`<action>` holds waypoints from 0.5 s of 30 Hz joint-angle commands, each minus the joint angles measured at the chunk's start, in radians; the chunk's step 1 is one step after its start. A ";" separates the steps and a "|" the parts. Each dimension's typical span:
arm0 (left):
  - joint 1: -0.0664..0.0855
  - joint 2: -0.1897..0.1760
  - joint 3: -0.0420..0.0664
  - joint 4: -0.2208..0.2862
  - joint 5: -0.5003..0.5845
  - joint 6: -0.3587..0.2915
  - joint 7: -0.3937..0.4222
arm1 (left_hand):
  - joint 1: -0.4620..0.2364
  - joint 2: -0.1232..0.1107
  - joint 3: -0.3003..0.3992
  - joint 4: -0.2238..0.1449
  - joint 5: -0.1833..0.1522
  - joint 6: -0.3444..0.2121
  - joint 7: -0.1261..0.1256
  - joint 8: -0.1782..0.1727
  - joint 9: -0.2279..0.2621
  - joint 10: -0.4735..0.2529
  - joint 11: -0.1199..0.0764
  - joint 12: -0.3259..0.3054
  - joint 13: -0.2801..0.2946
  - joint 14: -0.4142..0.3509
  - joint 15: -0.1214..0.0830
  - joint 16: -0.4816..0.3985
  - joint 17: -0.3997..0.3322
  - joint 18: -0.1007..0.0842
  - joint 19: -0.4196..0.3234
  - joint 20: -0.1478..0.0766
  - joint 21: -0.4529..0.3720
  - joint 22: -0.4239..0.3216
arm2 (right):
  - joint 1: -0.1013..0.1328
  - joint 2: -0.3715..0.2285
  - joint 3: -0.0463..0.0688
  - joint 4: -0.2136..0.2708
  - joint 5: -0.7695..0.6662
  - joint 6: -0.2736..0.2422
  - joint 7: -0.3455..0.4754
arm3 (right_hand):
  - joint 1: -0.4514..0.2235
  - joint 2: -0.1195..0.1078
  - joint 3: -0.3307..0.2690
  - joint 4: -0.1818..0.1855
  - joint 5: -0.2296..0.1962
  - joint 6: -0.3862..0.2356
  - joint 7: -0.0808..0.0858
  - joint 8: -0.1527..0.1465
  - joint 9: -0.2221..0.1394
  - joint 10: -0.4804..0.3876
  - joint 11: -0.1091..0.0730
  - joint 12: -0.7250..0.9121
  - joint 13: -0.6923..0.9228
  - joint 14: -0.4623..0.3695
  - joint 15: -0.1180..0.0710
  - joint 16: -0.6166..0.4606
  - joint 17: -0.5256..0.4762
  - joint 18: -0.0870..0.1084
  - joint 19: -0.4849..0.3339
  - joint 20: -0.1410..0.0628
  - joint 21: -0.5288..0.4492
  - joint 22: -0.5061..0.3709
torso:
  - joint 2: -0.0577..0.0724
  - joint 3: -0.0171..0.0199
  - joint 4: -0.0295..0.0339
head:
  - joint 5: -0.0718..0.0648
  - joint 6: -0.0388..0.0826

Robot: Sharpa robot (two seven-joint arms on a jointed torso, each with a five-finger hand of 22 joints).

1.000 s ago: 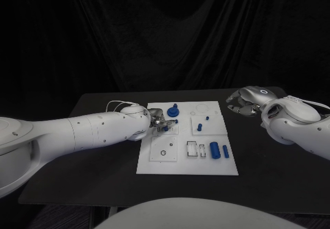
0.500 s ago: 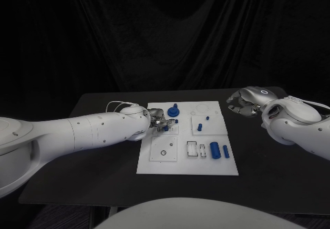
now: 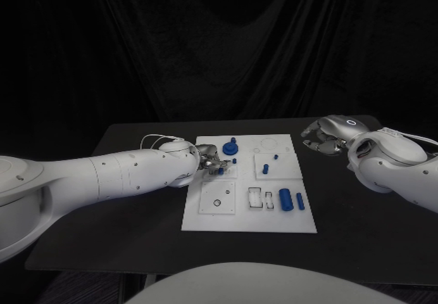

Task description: Assemble the parts on the task board

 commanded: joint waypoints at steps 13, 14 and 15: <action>-0.003 -0.003 0.000 0.001 0.004 0.006 0.008 | 0.021 -0.004 -0.003 -0.003 0.000 0.012 -0.002 0.016 0.024 0.104 -0.011 0.004 0.263 0.107 -0.011 0.006 0.263 -0.008 0.002 -0.011 -0.005 0.091 | -0.002 -0.002 0.001 0.002 -0.004 0.010 -0.021 | -0.004 0.002 0.006 0.002 0.005 0.007 0.001 -0.005 -0.001 0.086 0.007 -0.004 0.246 0.104 0.008 -0.001 0.261 0.014 -0.004 -0.001 -0.005 0.182 | -0.001 0.0003 -0.0004 | -0.001 0.000; -0.003 -0.003 0.000 0.001 0.004 0.004 0.010 | 0.023 -0.006 -0.003 -0.005 0.000 0.009 -0.002 0.016 0.024 0.104 -0.011 0.004 0.263 0.107 -0.012 0.006 0.263 -0.008 0.002 -0.011 -0.006 0.090 | -0.002 -0.002 0.001 0.002 -0.004 0.010 -0.021 | -0.004 0.002 0.006 0.002 0.005 0.007 0.001 -0.005 -0.001 0.086 0.007 -0.004 0.246 0.104 0.008 -0.001 0.261 0.014 -0.004 -0.001 -0.005 0.182 | -0.001 0.0003 -0.0006 | -0.002 0.000; -0.003 -0.004 0.000 0.001 0.004 0.003 0.012 | 0.038 -0.018 -0.003 -0.012 -0.001 0.001 -0.002 0.014 0.023 0.104 -0.011 0.004 0.263 0.107 -0.012 0.006 0.263 -0.008 0.002 -0.013 -0.007 0.090 | -0.002 -0.002 0.001 0.002 -0.004 0.010 -0.021 | -0.004 0.002 0.006 0.002 0.005 0.007 0.001 -0.005 -0.001 0.086 0.007 -0.004 0.246 0.104 0.008 -0.001 0.261 0.014 -0.004 -0.001 -0.005 0.182 | -0.001 0.0001 -0.0009 | -0.002 0.000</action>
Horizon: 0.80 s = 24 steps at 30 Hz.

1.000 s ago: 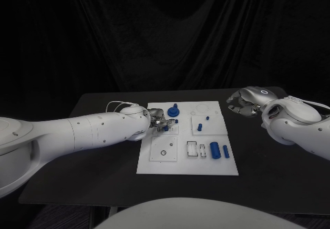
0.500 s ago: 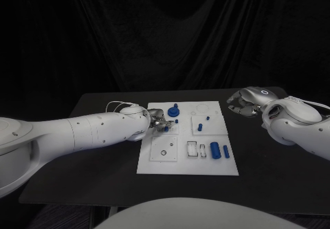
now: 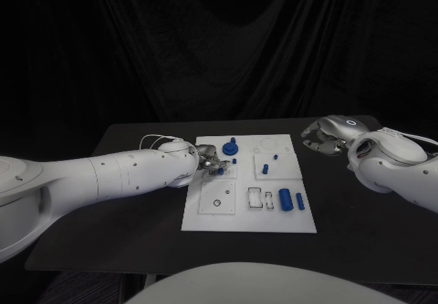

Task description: Assemble the parts on the task board

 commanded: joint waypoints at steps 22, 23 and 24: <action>-0.006 -0.023 0.001 0.036 0.004 -0.004 0.023 | 0.103 -0.078 -0.024 -0.047 -0.029 -0.049 0.013 -0.043 0.005 0.104 0.006 0.003 0.263 0.104 0.000 0.006 0.263 -0.008 -0.004 -0.003 -0.015 0.091 | -0.002 -0.002 0.001 0.000 -0.004 0.006 -0.021 | -0.005 0.002 0.008 0.001 0.005 0.008 0.001 -0.005 -0.002 0.084 0.007 -0.005 0.245 0.104 0.007 -0.003 0.259 0.015 -0.005 -0.001 -0.008 0.181 | 0.000 -0.0001 -0.0001 | -0.001 0.000; -0.006 -0.023 0.001 0.036 0.004 -0.002 0.022 | 0.103 -0.078 -0.024 -0.047 -0.029 -0.049 0.013 -0.043 0.005 0.104 0.006 0.003 0.263 0.104 0.000 0.006 0.263 -0.008 -0.004 -0.003 -0.015 0.091 | -0.002 -0.002 0.001 0.000 -0.004 0.006 -0.021 | -0.005 0.002 0.008 0.001 0.005 0.008 0.001 -0.005 -0.002 0.084 0.007 -0.005 0.245 0.104 0.007 -0.003 0.259 0.015 -0.005 -0.001 -0.008 0.181 | 0.000 0.0000 -0.0001 | -0.001 0.000; -0.006 -0.022 0.001 0.036 0.004 -0.001 0.020 | 0.103 -0.078 -0.024 -0.047 -0.029 -0.049 0.013 -0.043 0.005 0.104 0.006 0.003 0.263 0.104 0.000 0.006 0.263 -0.008 -0.004 -0.003 -0.015 0.091 | -0.002 -0.002 0.001 0.000 -0.004 0.006 -0.021 | -0.005 0.002 0.008 0.001 0.005 0.008 0.001 -0.005 -0.002 0.084 0.007 -0.005 0.245 0.104 0.007 -0.003 0.259 0.015 -0.005 -0.001 -0.008 0.181 | 0.000 0.0001 -0.0004 | -0.001 0.000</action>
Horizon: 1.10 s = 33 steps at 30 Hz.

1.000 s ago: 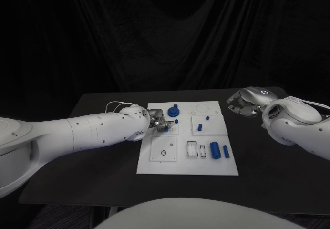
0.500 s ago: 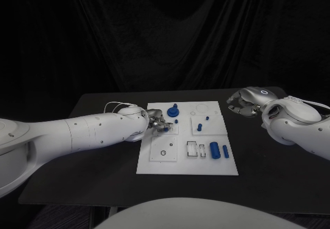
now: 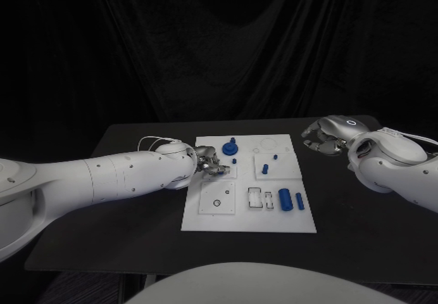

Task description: Assemble the parts on the task board

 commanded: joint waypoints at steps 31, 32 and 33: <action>-0.028 0.014 0.001 -0.017 0.004 0.016 -0.009 | 0.088 0.005 0.045 -0.066 0.054 -0.018 0.010 -0.063 -0.029 0.104 0.014 0.004 0.263 0.104 0.007 0.006 0.263 -0.006 -0.003 0.008 -0.012 0.094 | -0.006 0.002 0.001 -0.001 -0.004 0.011 -0.019 | -0.007 0.002 0.011 -0.001 0.004 0.012 0.000 -0.003 -0.001 0.083 0.007 -0.007 0.244 0.103 0.007 -0.006 0.258 0.016 -0.007 -0.002 -0.008 0.180 | 0.000 0.0001 -0.0005 | -0.002 0.000; -0.028 0.014 0.001 -0.017 0.004 0.016 -0.010 | 0.091 0.002 0.049 -0.071 0.057 -0.018 0.010 -0.066 -0.031 0.104 0.014 0.004 0.263 0.104 0.007 0.006 0.263 -0.006 -0.003 0.008 -0.013 0.094 | -0.007 0.002 0.001 -0.002 -0.004 0.011 -0.018 | -0.007 0.002 0.011 -0.001 0.004 0.012 0.000 -0.003 -0.001 0.083 0.007 -0.007 0.244 0.103 0.007 -0.006 0.258 0.016 -0.007 -0.002 -0.008 0.180 | 0.000 0.0000 -0.0004 | -0.002 0.000; -0.029 0.013 0.001 -0.017 0.004 0.017 -0.010 | 0.093 0.002 0.051 -0.074 0.058 -0.017 0.010 -0.067 -0.032 0.104 0.014 0.004 0.263 0.104 0.007 0.006 0.263 -0.006 -0.003 0.008 -0.012 0.095 | -0.007 0.002 0.001 -0.002 -0.004 0.011 -0.018 | -0.007 0.002 0.011 -0.001 0.004 0.012 0.000 -0.003 -0.001 0.083 0.007 -0.007 0.244 0.103 0.007 -0.006 0.258 0.016 -0.007 -0.002 -0.008 0.180 | 0.000 0.0000 -0.0003 | -0.001 0.000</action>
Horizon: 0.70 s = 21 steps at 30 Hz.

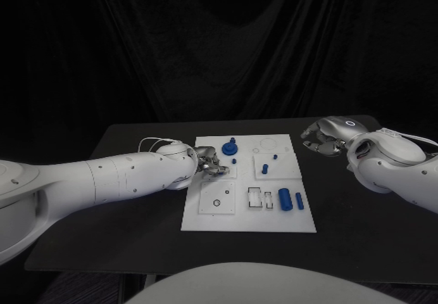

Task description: Assemble the parts on the task board

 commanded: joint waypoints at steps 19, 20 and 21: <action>-0.017 -0.001 -0.008 -0.001 0.004 -0.007 0.011 | 0.027 -0.033 0.125 -0.091 0.095 0.015 0.003 -0.087 -0.060 0.104 0.007 0.004 0.263 0.104 0.007 0.006 0.263 -0.005 -0.002 0.005 -0.015 0.098 | -0.009 -0.003 0.001 -0.001 -0.004 -0.003 -0.014 | -0.007 0.001 0.006 -0.002 0.005 0.005 0.000 -0.003 -0.001 0.082 0.007 -0.004 0.243 0.102 0.007 -0.007 0.257 0.016 -0.008 -0.002 -0.006 0.179 | 0.000 0.0002 -0.0004 | 0.002 0.000; -0.017 -0.001 -0.008 0.000 0.004 -0.012 0.014 | 0.025 -0.036 0.135 -0.097 0.104 0.017 0.003 -0.089 -0.063 0.104 0.007 0.004 0.263 0.104 0.007 0.006 0.263 -0.005 -0.002 0.005 -0.015 0.099 | -0.009 -0.003 0.001 -0.001 -0.004 -0.003 -0.014 | -0.007 0.001 0.006 -0.002 0.005 0.005 0.000 -0.003 -0.001 0.082 0.007 -0.004 0.243 0.102 0.007 -0.007 0.257 0.016 -0.008 -0.002 -0.006 0.179 | 0.000 0.0003 -0.0004 | 0.001 0.000; -0.017 -0.001 -0.008 0.000 0.004 -0.020 0.019 | 0.025 -0.036 0.135 -0.097 0.104 0.017 0.003 -0.089 -0.063 0.104 0.007 0.004 0.263 0.104 0.007 0.006 0.263 -0.005 -0.002 0.005 -0.015 0.099 | -0.009 -0.003 0.001 -0.001 -0.004 -0.004 -0.014 | -0.007 0.001 0.006 -0.002 0.005 0.005 0.000 -0.003 -0.001 0.082 0.007 -0.004 0.243 0.102 0.007 -0.007 0.257 0.016 -0.008 -0.002 -0.006 0.179 | 0.000 0.0007 -0.0005 | 0.002 0.000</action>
